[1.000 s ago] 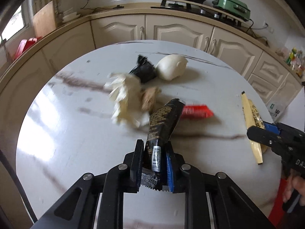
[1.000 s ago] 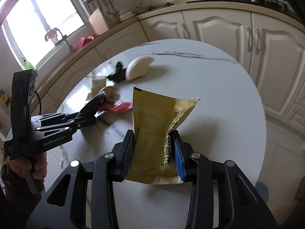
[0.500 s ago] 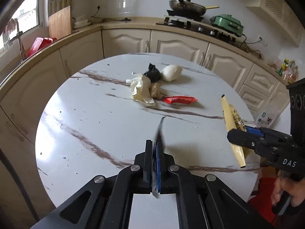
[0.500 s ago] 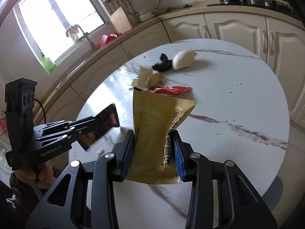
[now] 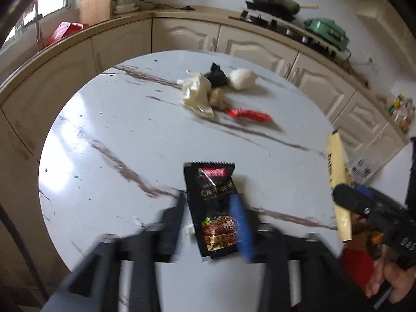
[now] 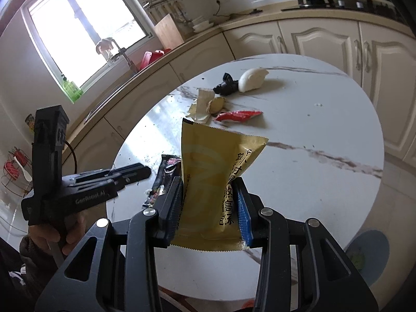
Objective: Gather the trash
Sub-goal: 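Lift both wrappers off the table toward the bin, then carry both wrappers over the blue bin and open both tools, then return both tools to the table above the remaining trash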
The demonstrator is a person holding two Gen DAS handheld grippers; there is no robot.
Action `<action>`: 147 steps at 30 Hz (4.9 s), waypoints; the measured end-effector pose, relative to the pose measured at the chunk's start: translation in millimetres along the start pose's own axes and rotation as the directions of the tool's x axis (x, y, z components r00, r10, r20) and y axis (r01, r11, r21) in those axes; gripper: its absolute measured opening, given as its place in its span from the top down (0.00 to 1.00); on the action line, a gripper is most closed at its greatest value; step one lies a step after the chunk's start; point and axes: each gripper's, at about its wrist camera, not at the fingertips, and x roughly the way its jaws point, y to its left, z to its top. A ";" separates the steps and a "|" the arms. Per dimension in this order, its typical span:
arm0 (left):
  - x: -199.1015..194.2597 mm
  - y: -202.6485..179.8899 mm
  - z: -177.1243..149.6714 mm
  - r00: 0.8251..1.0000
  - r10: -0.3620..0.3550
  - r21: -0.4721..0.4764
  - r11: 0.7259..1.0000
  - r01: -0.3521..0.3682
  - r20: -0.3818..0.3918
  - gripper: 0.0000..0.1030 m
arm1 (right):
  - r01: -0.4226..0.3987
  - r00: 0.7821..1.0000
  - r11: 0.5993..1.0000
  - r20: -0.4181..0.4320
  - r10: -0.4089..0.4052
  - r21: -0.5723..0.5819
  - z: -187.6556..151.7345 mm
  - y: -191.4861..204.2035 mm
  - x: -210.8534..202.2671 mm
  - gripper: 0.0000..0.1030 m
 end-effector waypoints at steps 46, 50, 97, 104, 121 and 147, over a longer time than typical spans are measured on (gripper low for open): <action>-7.6 -261.0 -14.1 0.945 -0.326 0.381 0.872 0.308 -0.019 1.00 | 0.227 0.942 0.933 0.180 -0.283 0.278 -75.9 -160.0 -176.1 0.64; 24.6 -307.1 -23.7 0.932 -0.346 0.414 0.837 0.357 -0.105 1.00 | 0.249 0.931 0.888 0.158 -0.330 0.386 -104.2 -210.2 -181.8 0.60; -67.7 -281.9 -49.5 0.951 -0.170 0.420 0.906 0.048 0.257 0.19 | 0.313 0.819 0.900 0.393 -0.418 0.304 -83.7 -117.6 -270.7 0.00; -175.6 -177.4 -92.6 0.888 -0.059 0.276 0.958 -0.078 0.457 0.08 | 0.300 0.806 0.944 0.493 -0.327 0.135 -44.1 -7.3 -261.2 0.00; -301.8 -53.1 -261.2 0.683 0.197 -0.038 0.970 -0.241 0.703 0.01 | 0.357 0.821 0.903 0.541 -0.182 -0.238 3.8 198.7 -183.5 0.00; -131.2 20.7 -104.4 0.939 0.135 0.068 0.984 -0.164 0.317 0.01 | 0.354 0.923 0.853 -0.006 -0.385 -0.383 95.7 64.8 89.7 0.00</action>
